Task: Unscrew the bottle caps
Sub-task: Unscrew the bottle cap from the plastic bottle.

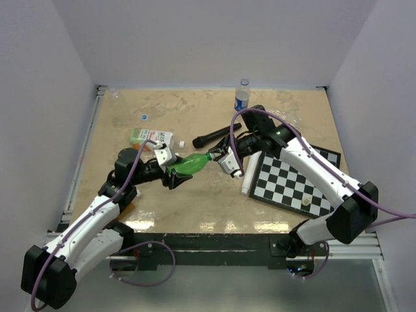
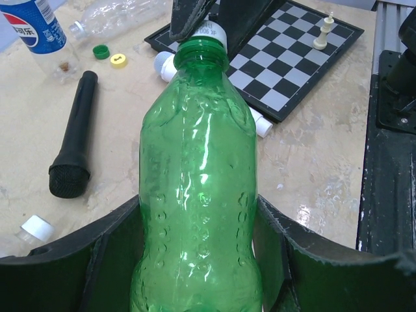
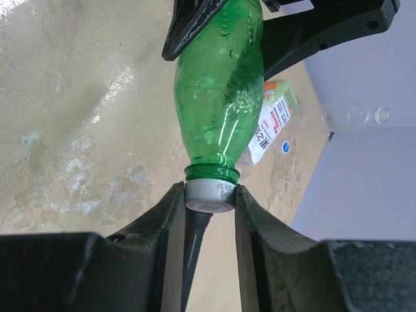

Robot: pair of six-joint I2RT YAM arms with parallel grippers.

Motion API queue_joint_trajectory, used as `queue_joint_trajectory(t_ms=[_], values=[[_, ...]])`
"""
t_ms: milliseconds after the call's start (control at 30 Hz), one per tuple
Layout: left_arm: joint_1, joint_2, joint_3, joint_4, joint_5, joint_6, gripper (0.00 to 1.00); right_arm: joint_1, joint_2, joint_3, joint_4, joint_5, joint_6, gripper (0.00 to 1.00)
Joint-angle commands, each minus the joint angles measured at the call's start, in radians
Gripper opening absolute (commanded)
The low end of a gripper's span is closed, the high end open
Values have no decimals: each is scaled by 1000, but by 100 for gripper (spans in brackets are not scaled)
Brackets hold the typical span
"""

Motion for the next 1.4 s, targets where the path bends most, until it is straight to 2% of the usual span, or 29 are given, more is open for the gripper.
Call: queue_joint_trajectory(t_ms=[0,167,367,467,533,633,900,1033,1167,1367], values=[[-8,-11,12,65,110,-9,0,-5,-36,-35,106,61,30,0],[-8,-11,9,65,106,-8,0,-5,-50,-38,139,51,141,0],[-8,-14,10,63,103,-9,0,-5,-54,-18,156,62,294,18],[-8,-17,12,63,101,-8,0,-5,-60,-20,149,73,336,33],[-8,-20,12,60,94,-6,0,-5,-73,-35,155,90,372,51],[-8,-31,11,57,86,-2,0,-8,-109,-81,164,113,400,70],[-8,-33,12,55,78,0,0,-95,-221,-142,204,146,639,98],[-8,-42,12,57,67,3,0,-140,-264,-177,270,208,825,98],[-8,-40,14,54,58,3,0,-181,-272,-242,426,219,1148,98],[-8,-52,12,42,26,15,0,-200,-117,-195,279,-76,1088,97]])
